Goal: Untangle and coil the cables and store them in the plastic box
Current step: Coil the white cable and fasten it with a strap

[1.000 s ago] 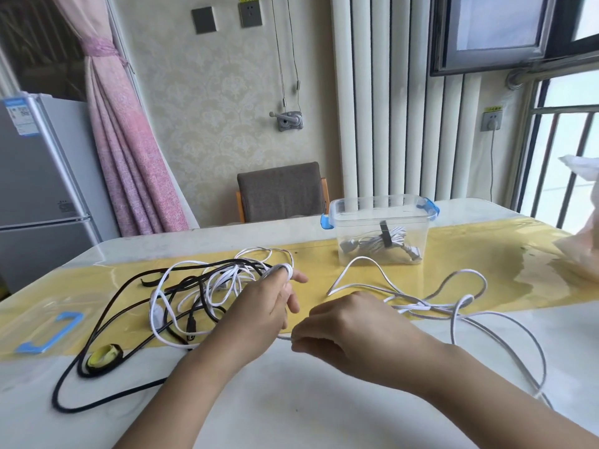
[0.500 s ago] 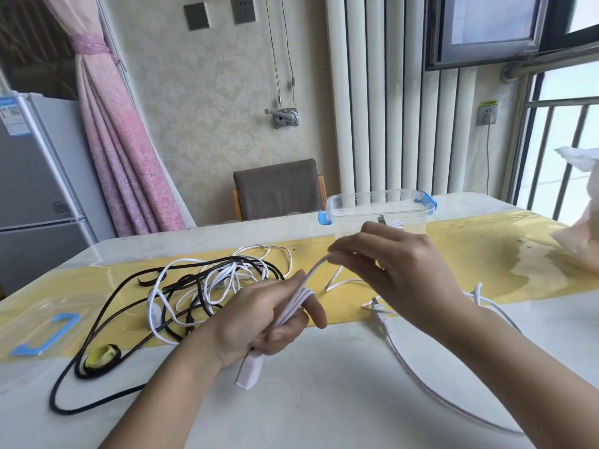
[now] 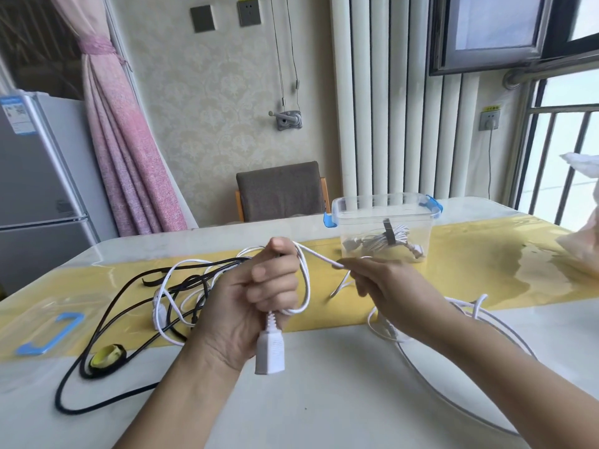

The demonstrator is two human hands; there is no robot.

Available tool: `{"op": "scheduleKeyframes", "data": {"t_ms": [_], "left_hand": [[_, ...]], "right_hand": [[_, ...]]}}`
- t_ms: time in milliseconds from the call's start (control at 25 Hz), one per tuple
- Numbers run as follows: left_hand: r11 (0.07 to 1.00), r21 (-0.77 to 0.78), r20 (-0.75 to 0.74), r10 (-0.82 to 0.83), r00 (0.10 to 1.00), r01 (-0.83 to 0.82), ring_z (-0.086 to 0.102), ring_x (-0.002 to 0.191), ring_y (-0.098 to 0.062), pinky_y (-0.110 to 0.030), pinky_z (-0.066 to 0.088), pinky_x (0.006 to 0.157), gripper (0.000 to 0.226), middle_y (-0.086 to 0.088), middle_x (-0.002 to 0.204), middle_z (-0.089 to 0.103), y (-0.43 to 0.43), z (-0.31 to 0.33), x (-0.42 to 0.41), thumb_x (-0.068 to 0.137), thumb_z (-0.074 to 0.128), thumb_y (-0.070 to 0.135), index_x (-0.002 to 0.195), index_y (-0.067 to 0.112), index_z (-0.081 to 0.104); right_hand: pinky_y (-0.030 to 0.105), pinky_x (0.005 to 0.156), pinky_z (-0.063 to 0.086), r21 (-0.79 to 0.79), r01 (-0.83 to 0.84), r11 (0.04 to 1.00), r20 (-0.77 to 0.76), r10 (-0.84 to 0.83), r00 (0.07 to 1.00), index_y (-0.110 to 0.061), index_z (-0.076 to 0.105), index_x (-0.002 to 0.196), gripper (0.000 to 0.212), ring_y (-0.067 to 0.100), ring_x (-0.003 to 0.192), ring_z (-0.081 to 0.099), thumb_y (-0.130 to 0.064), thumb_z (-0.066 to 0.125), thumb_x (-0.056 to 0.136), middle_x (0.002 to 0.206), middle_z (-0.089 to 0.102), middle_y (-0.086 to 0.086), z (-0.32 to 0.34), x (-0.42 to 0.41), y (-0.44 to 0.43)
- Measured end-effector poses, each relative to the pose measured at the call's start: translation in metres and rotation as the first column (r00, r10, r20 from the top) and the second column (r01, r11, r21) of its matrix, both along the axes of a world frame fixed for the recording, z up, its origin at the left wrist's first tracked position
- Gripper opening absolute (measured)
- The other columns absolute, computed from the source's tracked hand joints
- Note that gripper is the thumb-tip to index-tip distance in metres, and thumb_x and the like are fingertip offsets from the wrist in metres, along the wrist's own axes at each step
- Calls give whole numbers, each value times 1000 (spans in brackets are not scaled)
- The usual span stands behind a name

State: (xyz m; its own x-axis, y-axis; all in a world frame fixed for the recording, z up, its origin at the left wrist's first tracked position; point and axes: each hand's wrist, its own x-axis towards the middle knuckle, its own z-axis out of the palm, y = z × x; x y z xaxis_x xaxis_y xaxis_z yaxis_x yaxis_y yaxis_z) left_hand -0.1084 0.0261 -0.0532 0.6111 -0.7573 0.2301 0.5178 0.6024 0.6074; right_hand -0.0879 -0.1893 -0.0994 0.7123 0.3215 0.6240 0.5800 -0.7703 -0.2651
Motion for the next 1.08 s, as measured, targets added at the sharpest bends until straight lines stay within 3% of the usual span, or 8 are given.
{"op": "scheduleKeyframes", "data": {"t_ms": [200, 320, 480, 560, 720, 840, 960, 1080], "left_hand": [[960, -83, -66, 262, 963, -267, 52, 63, -14, -26, 47, 65, 19, -4, 77, 56, -3, 1, 6, 90, 45, -1, 99, 2, 62], [787, 36, -10, 617, 787, -616, 41, 46, -5, -15, 40, 47, 23, 6, 64, 47, -5, 0, 8, 92, 40, 11, 87, 11, 62], [595, 101, 195, 774, 602, -797, 37, 44, -5, -15, 35, 46, 24, 6, 59, 48, -14, -7, 10, 100, 32, 12, 94, 10, 55], [418, 133, 394, 810, 435, -899, 39, 48, -7, -19, 34, 52, 25, 7, 61, 50, -16, -13, 10, 102, 32, 12, 95, 10, 56], [51, -2, 806, 591, 28, -999, 41, 55, -7, -19, 35, 58, 21, 10, 68, 49, -16, -26, 10, 100, 35, 24, 94, 18, 54], [-138, -219, 960, 147, -239, -966, 47, 61, -9, -15, 35, 57, 21, 5, 75, 48, -9, -32, 11, 97, 30, 28, 92, 22, 50], [-171, -69, 988, -145, -44, -983, 52, 63, -9, -23, 42, 58, 18, 6, 71, 52, -4, -31, 15, 100, 34, 24, 89, 28, 48], [-47, 206, 948, -238, 211, -977, 51, 58, -7, -17, 39, 57, 25, 8, 62, 49, 0, -33, 17, 99, 41, 12, 82, 28, 50]], "right_hand": [[35, 66, 46, -124, -84, 989, -179, 61, 982, -35, 54, 124, 32, 22, 77, 55, -21, 42, 98, 86, 63, -4, -2, -20, 23], [32, 65, 40, -160, -102, 982, -147, 79, 986, -35, 53, 129, 33, 25, 90, 59, -24, 43, 99, 101, 67, -3, 2, -27, 30], [28, 62, 29, -222, -130, 966, -179, 91, 980, -36, 55, 126, 31, 24, 95, 58, -26, 44, 98, 108, 67, -4, 2, -31, 35], [29, 64, 32, -253, -168, 953, -179, 125, 976, -35, 56, 122, 29, 23, 97, 58, -28, 44, 97, 109, 67, -5, 2, -34, 36], [26, 62, 34, -273, -254, 928, -161, 216, 963, -28, 62, 107, 24, 20, 87, 58, -21, 45, 91, 98, 67, -5, 2, -42, 43], [35, 61, 47, -265, -246, 933, -111, 224, 968, -21, 58, 92, 18, 24, 78, 55, -18, 41, 85, 83, 61, -2, 3, -44, 45], [32, 49, 41, -277, -275, 921, -95, 259, 961, -20, 55, 79, 15, 22, 65, 52, -18, 40, 77, 71, 55, -5, 9, -47, 44], [30, 43, 41, -275, -259, 926, -17, 265, 964, -22, 51, 71, 13, 18, 57, 49, -18, 39, 74, 65, 52, -8, 19, -48, 37]]}}
